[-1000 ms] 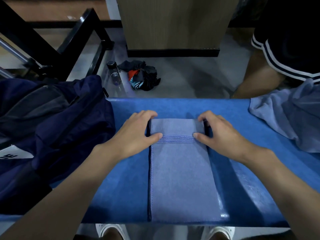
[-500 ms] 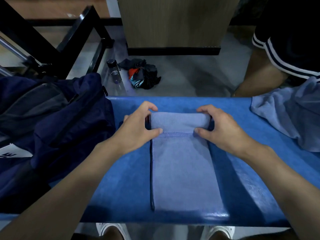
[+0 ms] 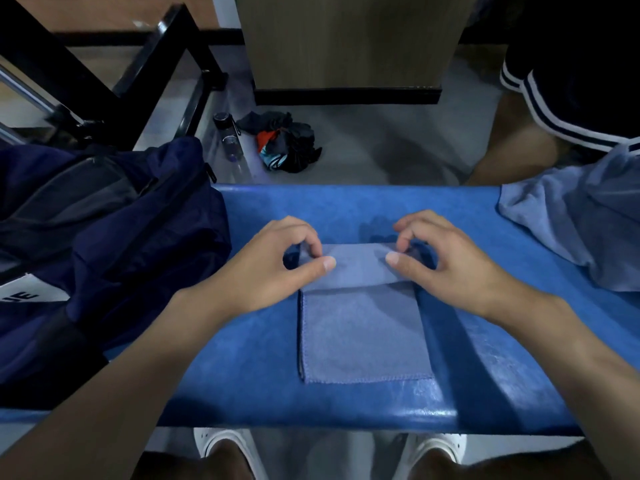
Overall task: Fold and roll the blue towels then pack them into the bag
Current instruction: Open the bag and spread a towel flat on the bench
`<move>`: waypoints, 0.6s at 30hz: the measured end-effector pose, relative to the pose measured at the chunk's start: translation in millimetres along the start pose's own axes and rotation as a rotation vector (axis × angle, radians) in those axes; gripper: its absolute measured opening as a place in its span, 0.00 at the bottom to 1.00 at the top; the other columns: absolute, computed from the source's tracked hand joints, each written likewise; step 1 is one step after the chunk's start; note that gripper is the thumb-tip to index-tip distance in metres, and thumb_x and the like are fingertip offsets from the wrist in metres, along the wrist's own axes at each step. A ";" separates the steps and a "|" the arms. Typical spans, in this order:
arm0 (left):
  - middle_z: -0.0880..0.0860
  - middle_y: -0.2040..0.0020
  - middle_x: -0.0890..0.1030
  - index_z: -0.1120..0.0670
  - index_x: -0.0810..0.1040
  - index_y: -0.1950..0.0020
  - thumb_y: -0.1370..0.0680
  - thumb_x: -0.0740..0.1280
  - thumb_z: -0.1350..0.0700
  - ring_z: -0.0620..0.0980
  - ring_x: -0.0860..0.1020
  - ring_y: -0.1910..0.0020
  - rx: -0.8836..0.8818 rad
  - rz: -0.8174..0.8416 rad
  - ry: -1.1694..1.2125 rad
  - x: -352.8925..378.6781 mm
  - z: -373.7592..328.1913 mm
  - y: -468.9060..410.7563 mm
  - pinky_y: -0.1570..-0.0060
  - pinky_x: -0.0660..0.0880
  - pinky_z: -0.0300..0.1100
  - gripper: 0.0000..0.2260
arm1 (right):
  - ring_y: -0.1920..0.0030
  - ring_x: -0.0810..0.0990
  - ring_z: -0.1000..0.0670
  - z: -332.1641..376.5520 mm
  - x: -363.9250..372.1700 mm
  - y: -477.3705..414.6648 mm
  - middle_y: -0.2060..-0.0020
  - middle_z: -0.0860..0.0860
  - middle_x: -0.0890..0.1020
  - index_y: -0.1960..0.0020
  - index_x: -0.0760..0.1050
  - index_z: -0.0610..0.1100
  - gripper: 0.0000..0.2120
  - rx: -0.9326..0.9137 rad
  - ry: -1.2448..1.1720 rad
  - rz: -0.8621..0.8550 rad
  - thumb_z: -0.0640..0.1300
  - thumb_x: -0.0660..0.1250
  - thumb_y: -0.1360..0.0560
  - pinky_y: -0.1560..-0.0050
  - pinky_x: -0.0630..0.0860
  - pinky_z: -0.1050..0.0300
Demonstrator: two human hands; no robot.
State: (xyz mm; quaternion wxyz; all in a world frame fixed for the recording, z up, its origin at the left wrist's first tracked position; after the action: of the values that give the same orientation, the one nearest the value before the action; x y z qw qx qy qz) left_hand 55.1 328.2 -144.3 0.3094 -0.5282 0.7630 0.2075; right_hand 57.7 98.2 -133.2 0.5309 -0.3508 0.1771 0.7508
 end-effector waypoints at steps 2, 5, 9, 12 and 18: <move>0.44 0.46 0.78 0.45 0.76 0.56 0.27 0.68 0.39 0.45 0.75 0.41 -0.013 0.021 0.019 2.5 0.9 0.8 0.43 0.70 0.37 0.11 | 0.40 0.74 0.50 -0.4 1.7 2.4 0.48 0.51 0.76 0.60 0.71 0.53 0.09 -0.003 0.000 0.018 0.51 0.69 0.25 0.43 0.71 0.54; 0.41 0.44 0.77 0.43 0.75 0.46 0.25 0.71 0.43 0.42 0.74 0.40 -0.055 0.053 -0.043 5.0 5.3 1.6 0.37 0.70 0.46 0.11 | 0.44 0.75 0.50 -4.9 4.7 3.9 0.50 0.51 0.77 0.53 0.72 0.51 0.07 0.021 0.046 0.049 0.50 0.70 0.25 0.47 0.72 0.54; 0.40 0.37 0.73 0.46 0.71 0.29 0.28 0.63 0.35 0.42 0.69 0.35 -0.107 0.129 -0.194 8.8 6.3 3.0 0.30 0.65 0.52 0.29 | 0.45 0.75 0.54 -14.4 8.2 5.4 0.44 0.57 0.78 0.34 0.72 0.50 0.22 0.128 0.111 0.168 0.53 0.71 0.26 0.43 0.72 0.58; 0.40 0.41 0.75 0.44 0.74 0.34 0.28 0.64 0.36 0.43 0.71 0.38 -0.114 0.166 -0.186 8.6 4.2 2.1 0.32 0.66 0.53 0.25 | 0.40 0.73 0.59 -14.7 9.3 6.0 0.38 0.58 0.76 0.29 0.69 0.52 0.29 0.189 -0.003 0.267 0.51 0.73 0.27 0.44 0.67 0.72; 0.39 0.44 0.74 0.44 0.74 0.35 0.25 0.73 0.46 0.41 0.74 0.42 -0.087 0.072 -0.080 3.8 2.8 0.2 0.35 0.69 0.50 0.20 | 0.43 0.72 0.54 -9.3 9.5 -1.2 0.45 0.53 0.74 0.34 0.73 0.48 0.26 0.157 0.037 0.154 0.45 0.76 0.30 0.47 0.65 0.73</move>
State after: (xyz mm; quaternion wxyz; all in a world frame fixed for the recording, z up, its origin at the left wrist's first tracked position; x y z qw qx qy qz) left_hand 54.7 327.5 -148.9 0.3085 -0.5046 0.7589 0.2724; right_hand 60.2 99.1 -146.3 0.4941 -0.3074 0.2715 0.7666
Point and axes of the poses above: each hand's wrist, its own y-axis away from the middle knuckle, its own x-axis out of the palm, z = x × y, the point moved 6 cm from there along -y, towards the middle knuckle
